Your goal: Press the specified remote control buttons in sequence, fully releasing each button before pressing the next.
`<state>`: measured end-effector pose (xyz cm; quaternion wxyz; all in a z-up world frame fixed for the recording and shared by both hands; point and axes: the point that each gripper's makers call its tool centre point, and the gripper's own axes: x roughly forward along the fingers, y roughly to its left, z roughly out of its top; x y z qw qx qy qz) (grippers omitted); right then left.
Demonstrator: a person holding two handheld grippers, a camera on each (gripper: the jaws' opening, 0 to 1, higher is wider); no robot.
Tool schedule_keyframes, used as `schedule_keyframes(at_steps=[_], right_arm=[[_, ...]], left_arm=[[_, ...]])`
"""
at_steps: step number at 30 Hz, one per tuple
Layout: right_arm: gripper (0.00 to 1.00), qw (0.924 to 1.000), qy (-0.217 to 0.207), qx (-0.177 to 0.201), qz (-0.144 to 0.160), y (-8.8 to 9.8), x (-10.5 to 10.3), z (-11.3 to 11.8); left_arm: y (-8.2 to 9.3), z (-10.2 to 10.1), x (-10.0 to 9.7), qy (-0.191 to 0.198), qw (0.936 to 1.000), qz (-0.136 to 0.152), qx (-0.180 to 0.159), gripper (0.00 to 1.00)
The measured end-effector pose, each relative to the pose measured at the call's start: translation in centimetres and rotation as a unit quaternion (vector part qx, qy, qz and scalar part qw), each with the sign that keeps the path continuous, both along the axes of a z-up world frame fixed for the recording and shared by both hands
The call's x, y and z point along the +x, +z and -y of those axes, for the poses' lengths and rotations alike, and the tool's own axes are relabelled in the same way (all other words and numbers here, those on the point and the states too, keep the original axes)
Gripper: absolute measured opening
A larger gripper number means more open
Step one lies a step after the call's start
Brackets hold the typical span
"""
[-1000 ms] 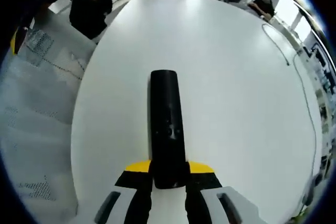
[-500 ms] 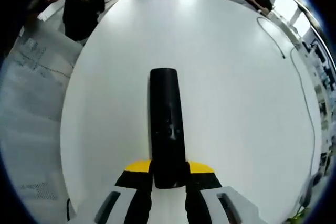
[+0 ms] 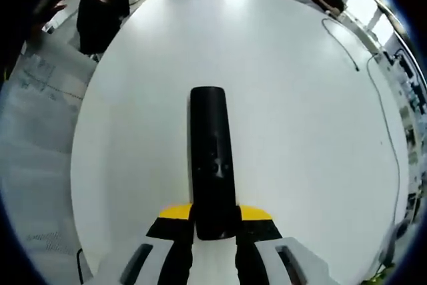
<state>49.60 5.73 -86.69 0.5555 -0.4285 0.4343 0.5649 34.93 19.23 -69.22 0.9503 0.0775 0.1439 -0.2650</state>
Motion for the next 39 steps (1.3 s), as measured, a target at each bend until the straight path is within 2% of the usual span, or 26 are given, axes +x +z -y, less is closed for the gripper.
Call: schedule_keyframes(at_steps=[11, 15, 30, 36, 39], right_arm=[[0.21, 0.9999, -0.006, -0.009, -0.001, 0.1, 1.5, -0.1], [0.21, 0.9999, -0.003, -0.014, -0.001, 0.0, 2.4, 0.0], [0.21, 0.9995, 0.003, -0.030, -0.001, 0.5, 4.0, -0.4], [0.21, 0.9996, -0.009, -0.025, -0.003, 0.5, 5.1, -0.5], [0.21, 0.9996, -0.002, -0.027, -0.001, 0.5, 5.1, -0.5]], left_arm=[[-0.3, 0.5, -0.2, -0.013, 0.9999, -0.005, 0.008, 1.00], [0.0, 0.3, -0.1, -0.009, 1.0000, -0.001, -0.002, 1.00], [-0.2, 0.1, -0.1, -0.004, 1.0000, -0.008, 0.000, 1.00], [-0.5, -0.1, 0.0, -0.001, 0.9999, -0.010, 0.004, 1.00], [-0.4, -0.1, 0.0, 0.001, 0.9999, -0.009, 0.006, 1.00]])
